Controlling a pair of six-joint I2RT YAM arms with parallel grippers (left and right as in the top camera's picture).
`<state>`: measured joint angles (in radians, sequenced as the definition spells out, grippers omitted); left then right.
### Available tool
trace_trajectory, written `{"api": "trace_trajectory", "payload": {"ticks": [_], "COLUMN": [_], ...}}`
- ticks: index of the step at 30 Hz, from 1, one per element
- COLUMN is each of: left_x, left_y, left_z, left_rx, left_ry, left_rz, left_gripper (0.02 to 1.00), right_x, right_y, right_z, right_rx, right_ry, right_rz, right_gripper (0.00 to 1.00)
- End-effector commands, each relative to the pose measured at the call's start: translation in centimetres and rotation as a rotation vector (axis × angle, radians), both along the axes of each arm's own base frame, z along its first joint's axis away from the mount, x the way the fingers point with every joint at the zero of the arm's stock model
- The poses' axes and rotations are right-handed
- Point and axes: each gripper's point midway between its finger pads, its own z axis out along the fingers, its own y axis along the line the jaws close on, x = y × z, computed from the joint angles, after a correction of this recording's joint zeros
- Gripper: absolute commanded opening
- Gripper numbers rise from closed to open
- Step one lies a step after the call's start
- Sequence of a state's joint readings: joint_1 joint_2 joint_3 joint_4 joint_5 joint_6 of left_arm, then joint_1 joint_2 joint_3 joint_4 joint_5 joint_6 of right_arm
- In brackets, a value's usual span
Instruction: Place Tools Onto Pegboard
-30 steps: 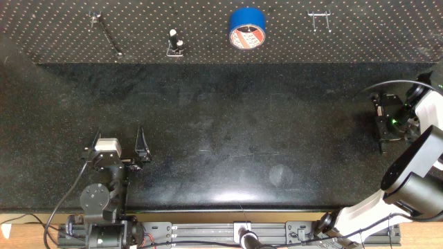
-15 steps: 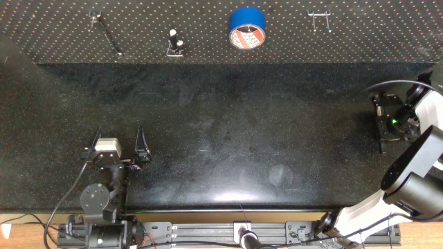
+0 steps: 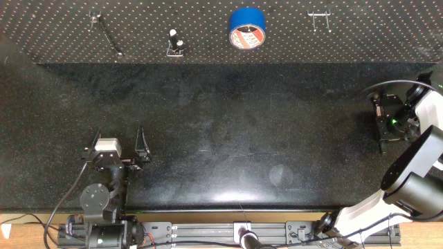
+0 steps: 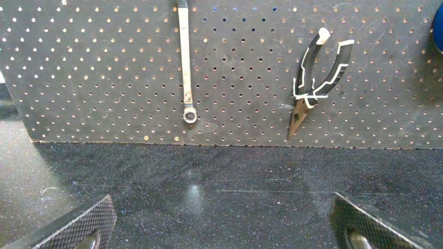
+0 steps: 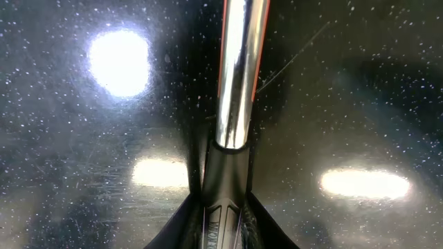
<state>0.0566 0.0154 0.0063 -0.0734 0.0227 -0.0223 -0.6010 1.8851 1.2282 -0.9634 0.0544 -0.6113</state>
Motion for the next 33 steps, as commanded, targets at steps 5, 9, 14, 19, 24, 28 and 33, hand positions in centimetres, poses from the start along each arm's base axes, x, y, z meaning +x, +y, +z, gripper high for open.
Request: {"api": "trace_trajectory", "payload": {"ticks": [5, 9, 14, 19, 24, 28, 33], "left_x": [-0.08, -0.08, -0.08, -0.08, -0.08, -0.08, -0.08], "left_y": [0.24, 0.24, 0.24, 0.24, 0.24, 0.24, 0.24], "left_z": [0.01, 0.01, 0.01, 0.01, 0.01, 0.01, 0.02], "left_rx": [0.017, 0.017, 0.017, 0.017, 0.017, 0.017, 0.017], "left_ry": [-0.002, -0.002, -0.002, -0.002, -0.002, -0.002, -0.002], "left_rz": [0.012, 0.012, 0.012, 0.012, 0.012, 0.012, 0.012], "left_gripper": [0.993, 0.993, 0.996, 0.996, 0.993, 0.996, 0.996], "right_x": [0.04, 0.03, 0.03, -0.12, -0.20, -0.20, -0.04], "right_y": [0.27, 0.28, 0.28, 0.39, 0.44, 0.44, 0.63], "right_z": [-0.56, -0.56, -0.56, -0.55, -0.55, -0.55, -0.48], "right_rx": [0.022, 0.022, 0.022, 0.027, 0.029, 0.029, 0.038], "right_ry": [0.013, 0.014, 0.014, 0.020, 0.023, 0.023, 0.013], "right_rz": [0.005, 0.006, 0.006, 0.006, 0.006, 0.005, -0.002], "right_gripper": [0.202, 0.202, 0.202, 0.145, 0.080, 0.080, 0.077]}}
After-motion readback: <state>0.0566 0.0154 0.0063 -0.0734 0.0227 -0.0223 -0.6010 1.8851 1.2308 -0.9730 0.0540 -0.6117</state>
